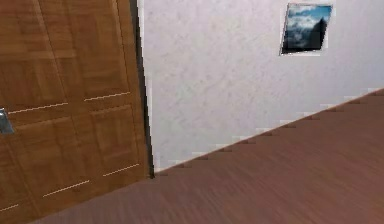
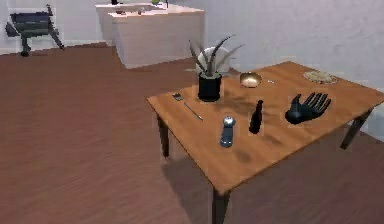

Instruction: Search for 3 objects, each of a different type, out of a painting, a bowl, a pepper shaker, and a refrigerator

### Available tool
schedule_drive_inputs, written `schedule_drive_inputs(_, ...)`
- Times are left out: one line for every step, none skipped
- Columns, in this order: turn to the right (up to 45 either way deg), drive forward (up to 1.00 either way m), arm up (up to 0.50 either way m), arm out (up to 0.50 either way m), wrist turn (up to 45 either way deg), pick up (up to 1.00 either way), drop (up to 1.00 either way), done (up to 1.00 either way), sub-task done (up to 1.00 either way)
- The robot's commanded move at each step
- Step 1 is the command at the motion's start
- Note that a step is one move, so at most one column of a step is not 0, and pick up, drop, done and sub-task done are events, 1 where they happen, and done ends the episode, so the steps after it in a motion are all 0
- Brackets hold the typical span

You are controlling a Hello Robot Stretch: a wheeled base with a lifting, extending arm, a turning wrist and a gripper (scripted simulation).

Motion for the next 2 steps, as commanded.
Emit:
schedule_drive_inputs(45.0, 0.0, 0.0, 0.0, 0.0, 0.0, 0.0, 0.0, 0.0)
schedule_drive_inputs(45.0, 0.0, 0.0, 0.0, 0.0, 0.0, 0.0, 0.0, 0.0)
